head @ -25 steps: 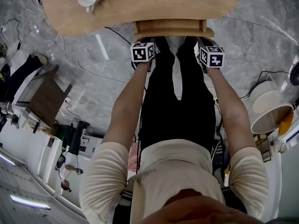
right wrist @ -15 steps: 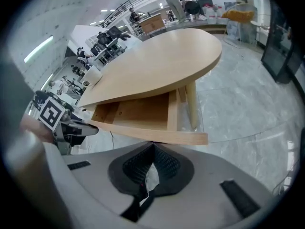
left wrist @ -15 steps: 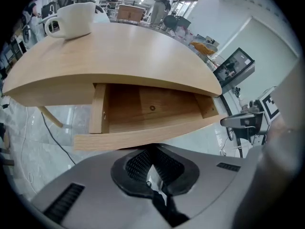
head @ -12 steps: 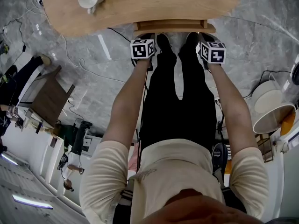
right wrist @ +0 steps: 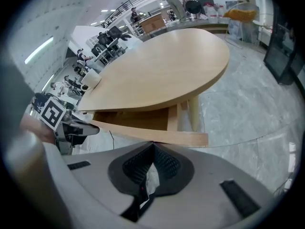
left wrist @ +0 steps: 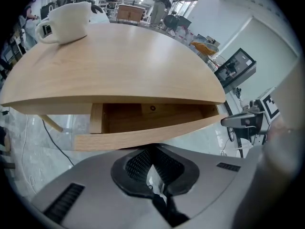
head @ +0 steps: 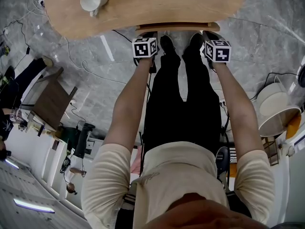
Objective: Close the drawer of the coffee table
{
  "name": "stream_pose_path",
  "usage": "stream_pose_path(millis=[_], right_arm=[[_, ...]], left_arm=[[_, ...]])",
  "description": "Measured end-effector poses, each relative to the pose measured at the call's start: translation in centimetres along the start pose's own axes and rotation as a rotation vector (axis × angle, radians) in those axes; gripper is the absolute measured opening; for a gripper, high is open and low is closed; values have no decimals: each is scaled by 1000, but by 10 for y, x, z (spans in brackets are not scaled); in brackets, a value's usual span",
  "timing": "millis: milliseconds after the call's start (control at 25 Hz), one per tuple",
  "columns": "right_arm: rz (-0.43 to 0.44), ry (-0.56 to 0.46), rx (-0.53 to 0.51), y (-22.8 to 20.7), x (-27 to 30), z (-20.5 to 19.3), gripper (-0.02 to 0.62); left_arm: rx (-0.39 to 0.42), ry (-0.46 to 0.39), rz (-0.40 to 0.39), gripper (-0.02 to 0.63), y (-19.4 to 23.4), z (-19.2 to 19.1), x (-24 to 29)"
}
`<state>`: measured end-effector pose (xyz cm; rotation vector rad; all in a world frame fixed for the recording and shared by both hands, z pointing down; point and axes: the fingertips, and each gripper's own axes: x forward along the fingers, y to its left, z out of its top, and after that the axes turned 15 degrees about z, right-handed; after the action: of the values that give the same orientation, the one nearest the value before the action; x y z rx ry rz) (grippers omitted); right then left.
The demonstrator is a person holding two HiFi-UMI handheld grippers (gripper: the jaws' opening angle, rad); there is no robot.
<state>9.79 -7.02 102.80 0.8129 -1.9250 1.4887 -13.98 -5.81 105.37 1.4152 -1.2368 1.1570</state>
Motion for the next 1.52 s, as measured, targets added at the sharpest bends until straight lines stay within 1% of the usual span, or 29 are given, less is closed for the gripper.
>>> stream_pose_path(millis=[200,320,520,600,680,760,840,960,1080,1160,1240,1360,1440,1520], right_arm=[[-3,-23,12,-2,4,14,-6],[-3,-16,-5,-2,6,24,-6],[-11,-19,-37,-3,5,38,-6],[-16,-27,-49,-5,7,44,-6],[-16,-43,-37,-7,7,48,-6],[-14,-47,-34,-7,7,49,-6],[-5,-43,-51,-6,8,50,-6],[24,-47,-52,-5,4,51,-5],[51,-21,-91,-2,-5,47,-5],[43,24,-132,-2,-15,38,-5],[22,56,-146,-2,-26,27,-5],[-8,74,-133,1,-47,14,-5],[-33,81,-117,7,-65,6,-5],[-49,72,-98,22,-83,3,-5]], left_arm=[[0,-15,2,5,3,15,4],[8,-17,1,5,5,24,3],[43,-31,-9,5,7,38,1],[75,-37,-14,5,7,44,2],[100,-45,-21,5,6,47,3],[92,-51,-28,5,8,49,2],[64,-53,-36,5,9,50,2],[49,-51,-63,5,3,52,-2],[93,-44,-80,5,-5,49,-8],[116,-37,-88,5,-9,46,-15],[123,-25,-88,5,-9,40,-22],[111,-11,-82,5,-10,33,-39],[102,-20,-96,5,-17,31,-59],[120,-34,-116,5,-23,28,-84]])
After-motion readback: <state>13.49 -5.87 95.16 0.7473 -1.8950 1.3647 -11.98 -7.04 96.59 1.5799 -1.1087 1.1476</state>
